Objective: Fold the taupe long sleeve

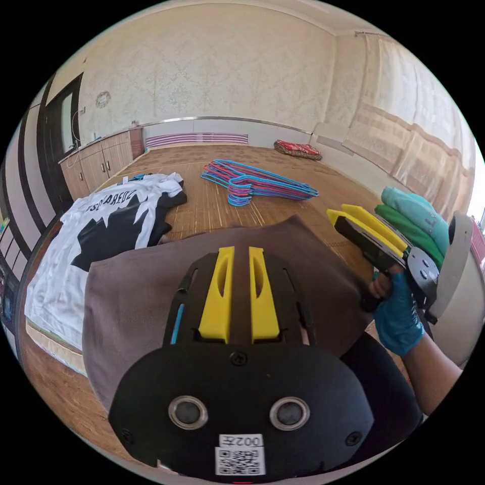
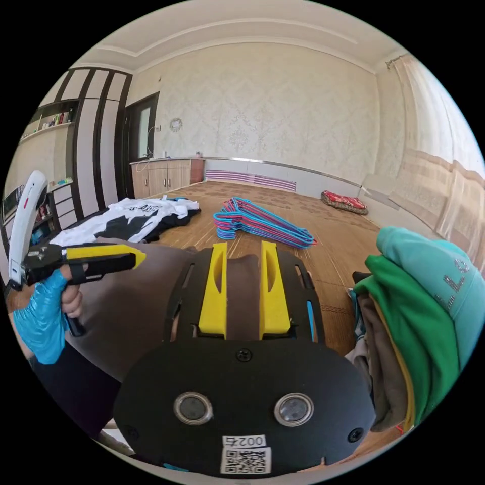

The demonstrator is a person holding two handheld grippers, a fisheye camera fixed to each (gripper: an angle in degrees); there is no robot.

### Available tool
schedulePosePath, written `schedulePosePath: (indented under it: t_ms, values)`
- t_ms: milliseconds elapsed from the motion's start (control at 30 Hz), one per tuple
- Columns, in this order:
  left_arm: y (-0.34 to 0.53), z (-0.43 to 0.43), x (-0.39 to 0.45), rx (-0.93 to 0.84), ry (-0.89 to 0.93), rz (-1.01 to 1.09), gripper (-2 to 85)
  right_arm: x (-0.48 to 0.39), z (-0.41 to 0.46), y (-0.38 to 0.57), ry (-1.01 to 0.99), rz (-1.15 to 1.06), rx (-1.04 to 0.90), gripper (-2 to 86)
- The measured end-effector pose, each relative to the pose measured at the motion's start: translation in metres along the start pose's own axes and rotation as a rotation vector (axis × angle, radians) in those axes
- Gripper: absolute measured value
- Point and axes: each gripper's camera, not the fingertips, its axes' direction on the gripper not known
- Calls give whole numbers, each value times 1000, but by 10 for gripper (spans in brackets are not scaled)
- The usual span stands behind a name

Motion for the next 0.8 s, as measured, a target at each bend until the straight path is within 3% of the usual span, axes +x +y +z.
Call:
schedulePosePath:
  t_ms: [133, 233, 433, 600, 800]
  values:
    - [6, -10, -29, -19, -65, -45, 8, 10, -1, 0, -70, 32, -17, 104]
    - [16, -18, -47, -37, -215, -3, 7, 6, -4, -6, -81, -10, -30, 104]
    - [45, -40, -96, -102, -406, 0, 6, -1, -5, -7, 9, -140, -98, 101]
    - [53, -72, -114, -120, -394, -3, 15, -17, -33, -17, -194, -269, -158, 101]
    - [49, -92, -91, -153, -211, 134, 39, -87, -69, -14, -470, -595, -262, 124]
